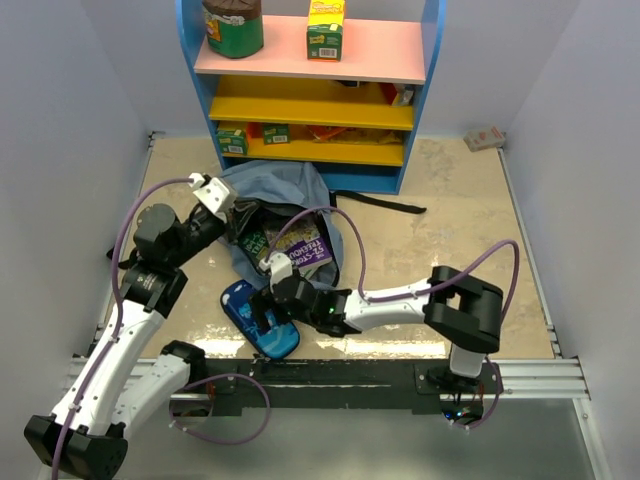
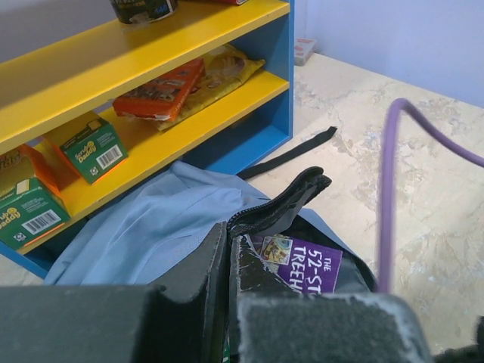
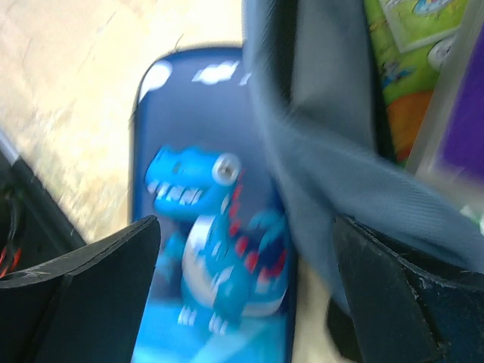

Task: Pack the student bag
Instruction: Pick up the stationery from the center of the board.

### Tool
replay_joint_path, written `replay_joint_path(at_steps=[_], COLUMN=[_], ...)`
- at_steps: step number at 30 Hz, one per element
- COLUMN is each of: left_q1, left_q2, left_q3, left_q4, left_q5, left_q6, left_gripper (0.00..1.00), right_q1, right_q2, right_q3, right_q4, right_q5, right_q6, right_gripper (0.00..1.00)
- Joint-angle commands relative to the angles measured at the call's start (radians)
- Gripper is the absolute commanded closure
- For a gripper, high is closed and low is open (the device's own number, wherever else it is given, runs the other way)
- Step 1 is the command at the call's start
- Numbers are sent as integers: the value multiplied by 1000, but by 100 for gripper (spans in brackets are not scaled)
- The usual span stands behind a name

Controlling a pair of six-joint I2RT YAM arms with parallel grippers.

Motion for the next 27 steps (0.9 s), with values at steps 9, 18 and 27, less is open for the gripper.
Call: replay_joint_path(at_steps=[9,18,27], left_q1=[1,1,-1], left_q2=[-73,-82,-82], left_q3=[3,17,6], left_q4=[135,110,123], left_q5=[31,35,47], left_q6=[7,6,-5], left_gripper=[97,97,97], right_q1=[285,385,357], right_q2=[-38,99,171], right_q3=[66,189,200], right_q4=[-312,-453,-445], right_q5=[406,576,650], right_q6=[54,-10,18], right_gripper=[1,1,1])
